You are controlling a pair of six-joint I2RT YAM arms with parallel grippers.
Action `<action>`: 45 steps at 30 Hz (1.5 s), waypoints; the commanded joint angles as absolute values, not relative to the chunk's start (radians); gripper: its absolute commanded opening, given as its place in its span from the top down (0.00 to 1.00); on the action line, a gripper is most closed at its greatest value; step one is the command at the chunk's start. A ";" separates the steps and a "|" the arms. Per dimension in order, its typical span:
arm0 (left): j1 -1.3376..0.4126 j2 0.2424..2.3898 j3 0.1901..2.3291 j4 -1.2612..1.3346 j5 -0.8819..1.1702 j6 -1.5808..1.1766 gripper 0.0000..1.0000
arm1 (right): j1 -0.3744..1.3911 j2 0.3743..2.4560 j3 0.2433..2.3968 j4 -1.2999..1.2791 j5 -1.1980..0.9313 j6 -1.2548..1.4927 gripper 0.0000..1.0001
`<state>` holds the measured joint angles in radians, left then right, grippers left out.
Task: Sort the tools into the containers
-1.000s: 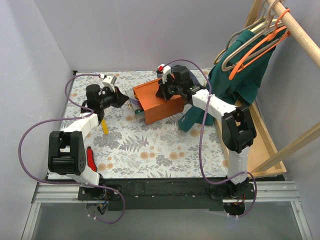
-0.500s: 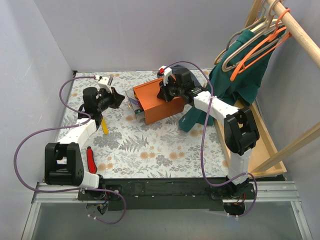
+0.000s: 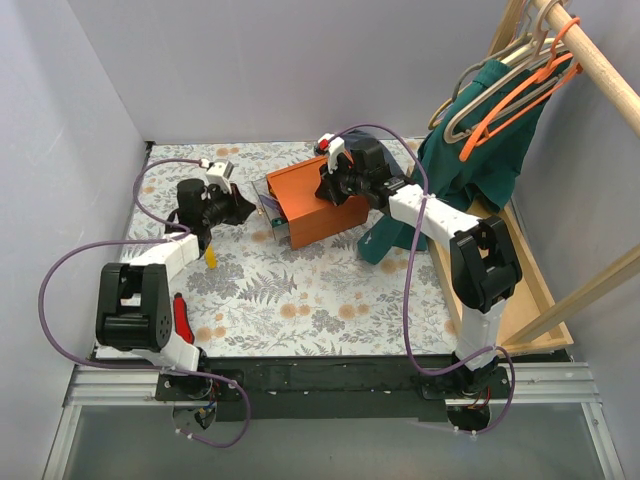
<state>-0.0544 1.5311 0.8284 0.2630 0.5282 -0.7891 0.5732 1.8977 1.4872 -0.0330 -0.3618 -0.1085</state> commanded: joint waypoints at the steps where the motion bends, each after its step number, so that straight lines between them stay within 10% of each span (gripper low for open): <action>1: -0.083 1.565 0.885 0.293 0.557 -0.807 1.00 | 0.568 1.916 1.437 -0.181 -0.333 -0.123 0.99; 16: -0.163 1.723 1.028 0.255 0.433 -0.929 0.98 | 0.566 1.910 1.414 -0.176 -0.333 -0.129 0.99; 19: -0.163 1.727 1.049 0.119 0.193 -1.047 0.57 | 0.566 1.910 1.408 -0.175 -0.328 -0.132 0.99; 21: -0.161 1.720 1.028 0.106 0.186 -1.065 0.49 | 0.566 1.908 1.407 -0.175 -0.327 -0.132 0.99; 45: -0.170 1.882 1.046 0.106 0.267 -1.200 0.51 | 0.565 1.924 1.391 -0.158 -0.321 -0.127 0.99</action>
<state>-0.1619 1.8721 1.0218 0.1886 0.3061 -1.2030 0.5667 1.8843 1.4479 0.0147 -0.3614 -0.1120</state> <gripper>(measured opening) 0.487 0.021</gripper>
